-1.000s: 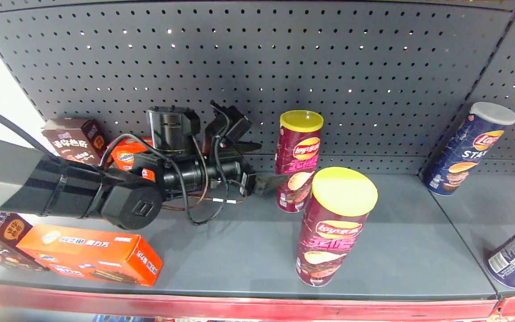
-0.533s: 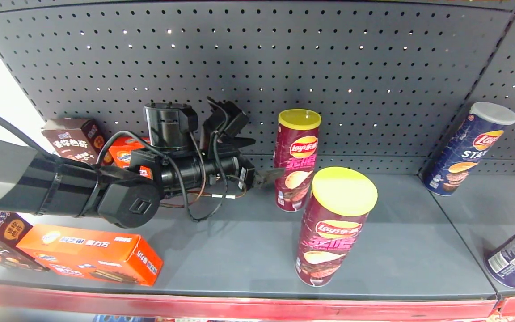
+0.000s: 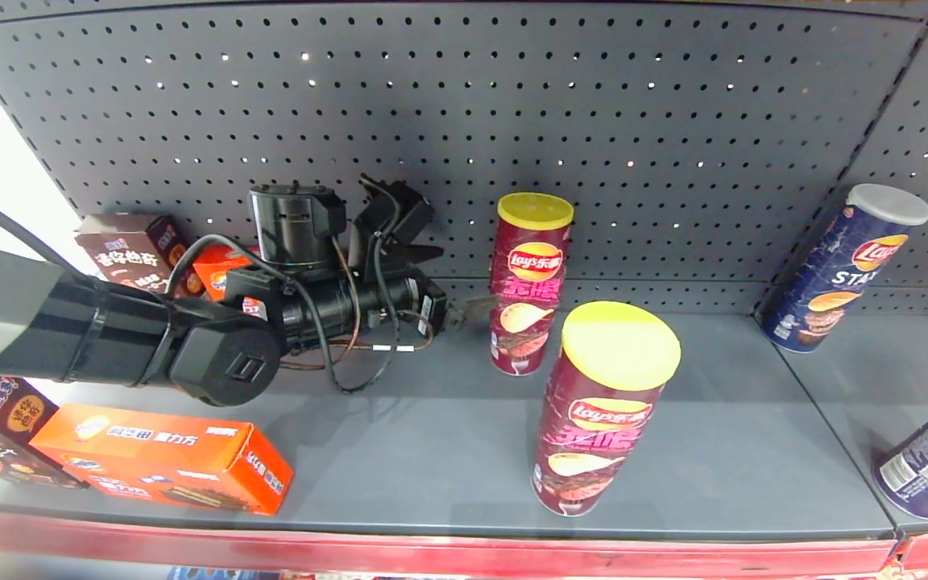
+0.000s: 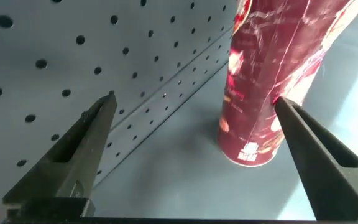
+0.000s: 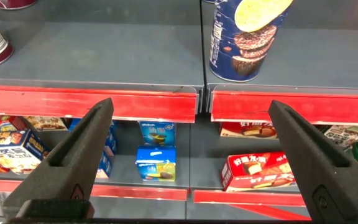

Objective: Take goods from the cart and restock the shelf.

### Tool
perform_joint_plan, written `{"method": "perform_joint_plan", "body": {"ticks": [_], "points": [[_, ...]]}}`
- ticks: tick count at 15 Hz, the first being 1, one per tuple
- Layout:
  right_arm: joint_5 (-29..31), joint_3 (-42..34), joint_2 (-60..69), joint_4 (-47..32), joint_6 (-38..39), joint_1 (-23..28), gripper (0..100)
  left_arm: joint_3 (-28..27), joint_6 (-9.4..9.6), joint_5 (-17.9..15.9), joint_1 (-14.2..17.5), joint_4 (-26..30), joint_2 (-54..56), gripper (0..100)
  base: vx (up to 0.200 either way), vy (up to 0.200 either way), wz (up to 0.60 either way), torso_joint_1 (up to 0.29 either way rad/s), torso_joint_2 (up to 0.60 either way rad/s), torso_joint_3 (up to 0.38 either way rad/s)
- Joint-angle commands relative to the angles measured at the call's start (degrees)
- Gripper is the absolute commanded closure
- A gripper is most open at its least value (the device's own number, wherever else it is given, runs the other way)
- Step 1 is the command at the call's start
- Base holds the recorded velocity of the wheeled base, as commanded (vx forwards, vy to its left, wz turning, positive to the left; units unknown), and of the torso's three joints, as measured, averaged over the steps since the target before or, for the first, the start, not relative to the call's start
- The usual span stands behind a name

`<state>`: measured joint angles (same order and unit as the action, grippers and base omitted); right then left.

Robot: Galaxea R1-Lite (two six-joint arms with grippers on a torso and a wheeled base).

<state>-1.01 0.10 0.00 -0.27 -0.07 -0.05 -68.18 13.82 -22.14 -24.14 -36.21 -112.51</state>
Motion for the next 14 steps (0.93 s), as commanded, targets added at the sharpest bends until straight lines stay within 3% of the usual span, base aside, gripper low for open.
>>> {"method": "perform_joint_plan", "body": {"ticks": [1,4,7,8,9,10,13,14], "points": [[0.0,0.0,-0.1,0.0,0.0,0.0,0,0.9,0.06,0.1,0.1,-0.3,0.2,0,0.0,0.0,0.0,0.0,0.0,0.0],[0.0,0.0,-0.1,0.0,0.0,0.0,0,5.9,0.15,2.7,-0.2,-0.8,4.0,0,0.0,0.0,0.0,0.0,0.0,0.0],[0.0,0.0,-0.1,0.0,0.0,0.0,0,11.7,0.59,12.4,-1.7,-1.9,8.3,0,0.0,0.0,0.0,0.0,0.0,0.0],[0.0,0.0,-0.1,0.0,0.0,0.0,0,12.4,0.59,16.3,-2.3,-2.6,8.3,0,0.0,0.0,0.0,0.0,0.0,0.0],[0.0,0.0,-0.1,0.0,0.0,0.0,0,12.8,0.59,25.0,-4.2,-4.0,8.0,0,0.0,0.0,0.0,0.0,0.0,0.0],[0.0,0.0,-0.1,0.0,0.0,0.0,0,12.7,0.5,30.1,-6.5,-5.7,6.3,0,0.0,0.0,0.0,0.0,0.0,0.0],[0.0,0.0,-0.1,0.0,0.0,0.0,0,11.9,0.41,34.6,-10.7,-6.9,4.4,0,0.0,0.0,0.0,0.0,0.0,0.0],[0.0,0.0,-0.1,0.0,0.0,0.0,0,11.9,0.41,34.6,-10.7,-6.9,4.4,0,0.0,0.0,0.0,0.0,0.0,0.0]]}}
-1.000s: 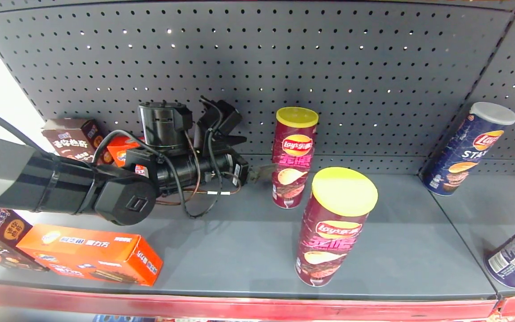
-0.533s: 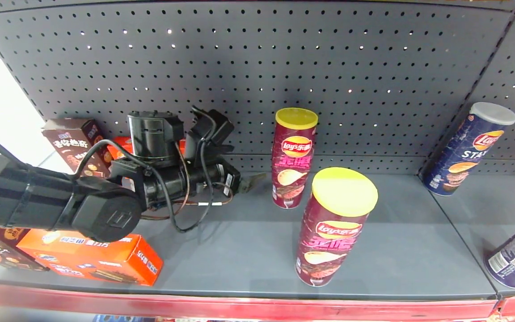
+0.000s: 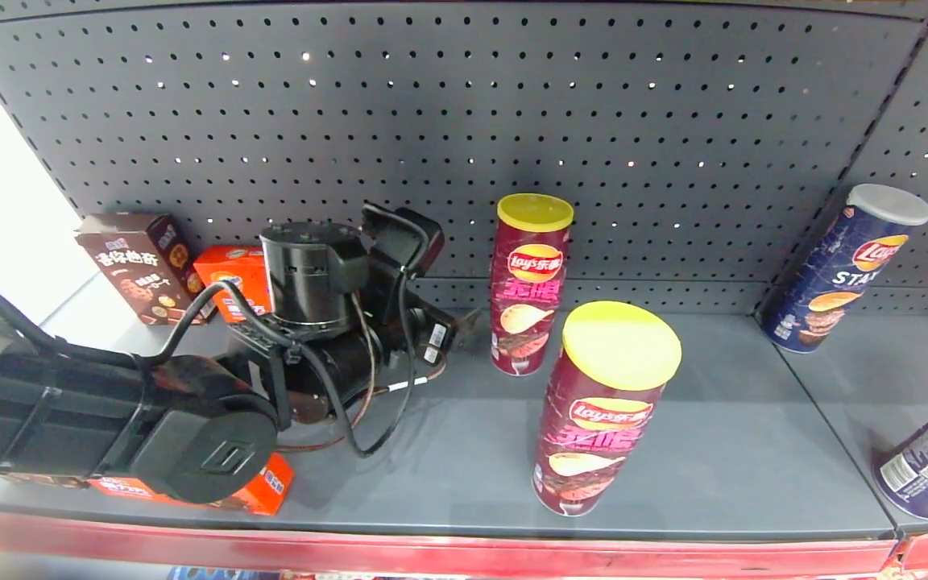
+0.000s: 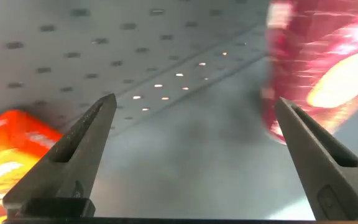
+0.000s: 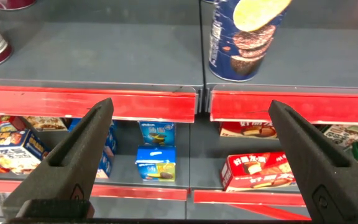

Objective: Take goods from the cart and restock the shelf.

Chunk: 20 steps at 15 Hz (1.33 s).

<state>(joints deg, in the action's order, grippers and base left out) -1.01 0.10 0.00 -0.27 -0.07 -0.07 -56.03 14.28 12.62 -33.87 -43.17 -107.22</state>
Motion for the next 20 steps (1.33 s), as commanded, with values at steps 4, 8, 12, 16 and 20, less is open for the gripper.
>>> {"method": "perform_joint_plan", "body": {"ticks": [4,8,12,16,20], "points": [[0.0,0.0,-0.1,0.0,0.0,0.0,0,-1.7,-0.3,2.5,-1.4,0.0,-4.5,0,0.0,0.0,0.0,0.0,0.0,0.0],[0.0,0.0,-0.1,0.0,0.0,0.0,0,-4.7,-0.39,2.4,-1.6,0.2,-6.6,0,0.0,0.0,0.0,0.0,0.0,0.0],[0.0,0.0,-0.1,0.0,0.0,0.0,0,-5.8,-0.48,2.3,-2.8,0.3,-7.5,0,0.0,0.0,0.0,0.0,0.0,0.0],[0.0,0.0,-0.1,0.0,0.0,0.0,0,-5.7,-0.65,2.4,-3.1,0.3,-7.5,0,0.0,0.0,0.0,0.0,0.0,0.0],[0.0,0.0,-0.1,0.0,0.0,0.0,0,-4.4,-2.59,4.3,-2.5,-0.1,-4.7,0,0.0,0.0,0.0,0.0,0.0,0.0]]}}
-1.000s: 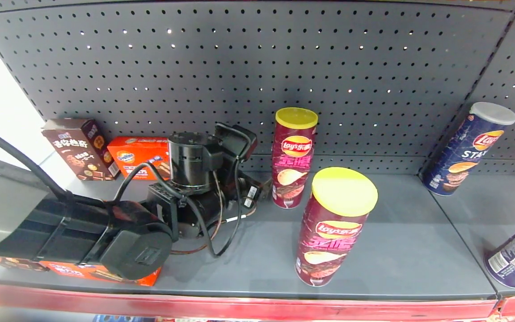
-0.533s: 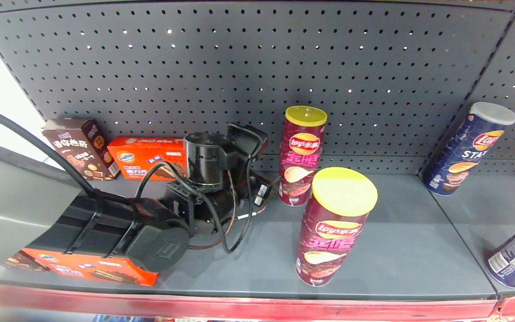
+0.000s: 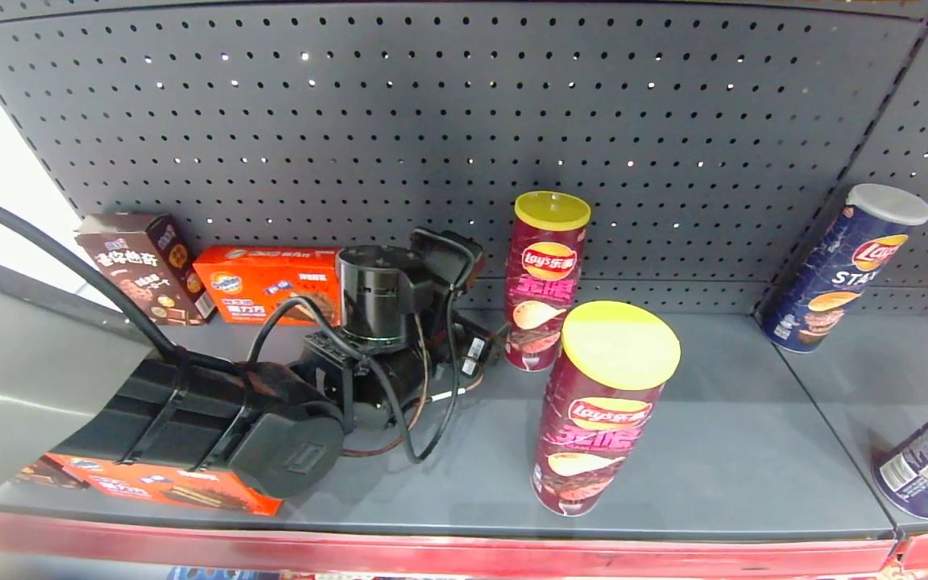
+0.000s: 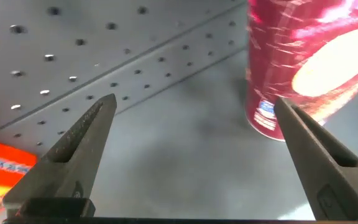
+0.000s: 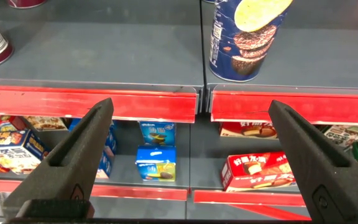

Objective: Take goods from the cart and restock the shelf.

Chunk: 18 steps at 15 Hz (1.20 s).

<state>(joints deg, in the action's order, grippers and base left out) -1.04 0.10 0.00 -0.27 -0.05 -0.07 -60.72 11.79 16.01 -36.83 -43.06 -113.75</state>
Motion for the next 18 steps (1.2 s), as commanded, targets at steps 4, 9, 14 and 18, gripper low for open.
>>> {"method": "perform_joint_plan", "body": {"ticks": [4,9,14,18], "points": [[0.0,0.0,-0.1,0.0,0.0,0.0,0,2.1,-0.27,1.6,2.4,-0.2,7.7,0,0.0,0.0,0.0,0.0,0.0,0.0],[-0.1,0.0,-0.2,0.0,-0.2,0.0,0,9.1,-1.24,1.9,3.5,-1.3,15.2,0,0.0,0.0,0.0,0.0,0.0,0.0],[-2.2,0.9,-0.3,1.2,-0.6,0.0,0,12.0,-1.94,1.5,3.8,-5.3,17.2,0,0.0,0.0,0.0,0.0,0.0,0.0],[-5.4,20.5,-16.7,-1.0,4.4,-3.0,0,13.7,-3.79,1.4,4.0,-7.0,19.0,0,0.0,0.0,0.0,0.0,0.0,0.0]]}}
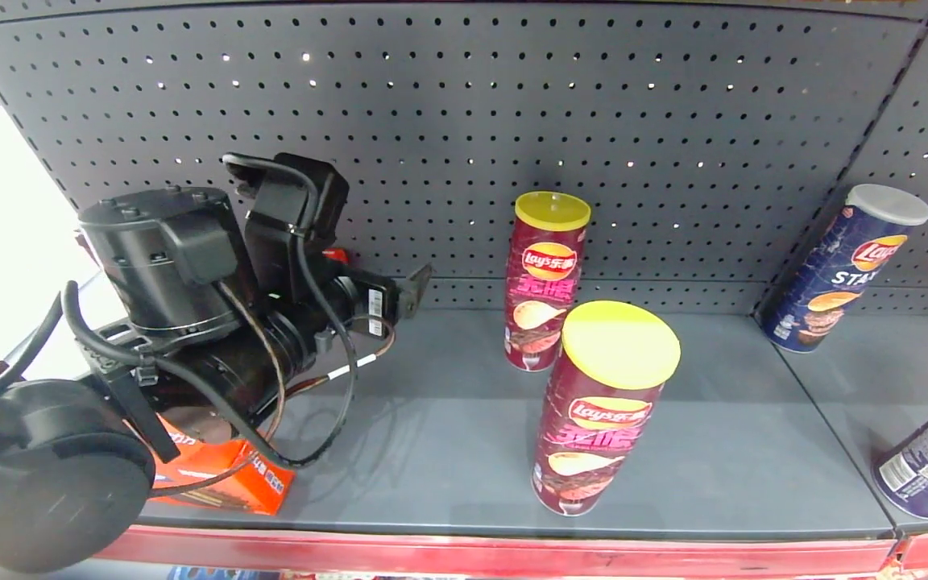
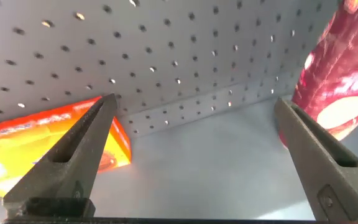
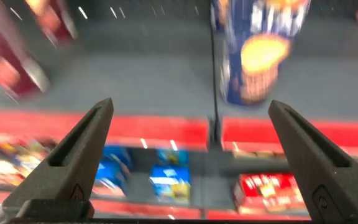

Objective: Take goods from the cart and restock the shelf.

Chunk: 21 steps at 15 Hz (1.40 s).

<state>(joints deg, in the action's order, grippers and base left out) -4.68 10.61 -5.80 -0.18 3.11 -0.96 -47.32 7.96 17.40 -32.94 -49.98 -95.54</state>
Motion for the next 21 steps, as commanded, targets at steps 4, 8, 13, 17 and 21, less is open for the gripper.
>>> {"method": "perform_joint_plan", "body": {"ticks": [4,8,13,17,21], "points": [[-14.5,14.1,-23.2,-3.1,-8.6,-6.2,0,0.0,-0.05,-0.1,0.0,-1.0,0.6,0,0.0,0.0,0.0,0.0,0.0,0.0],[-14.6,15.4,-36.4,-2.8,-12.7,-18.3,0,0.1,0.04,-0.3,0.0,-2.1,-0.2,0,0.0,0.0,0.0,0.0,0.0,0.0],[-1.6,14.0,-54.5,12.7,-12.0,-28.9,0,2.5,0.13,-0.3,0.0,-2.2,0.4,0,0.0,0.0,0.0,0.0,0.0,0.0],[7.0,16.6,-61.8,15.5,-10.0,-32.1,0,3.3,0.21,-0.3,0.1,-2.1,1.8,0,0.0,0.0,0.0,0.0,0.0,0.0],[9.1,20.0,-66.1,15.5,-10.1,-33.9,0,2.6,0.48,-0.2,0.9,-2.1,1.2,0,0.0,0.0,0.0,0.0,0.0,0.0]]}}
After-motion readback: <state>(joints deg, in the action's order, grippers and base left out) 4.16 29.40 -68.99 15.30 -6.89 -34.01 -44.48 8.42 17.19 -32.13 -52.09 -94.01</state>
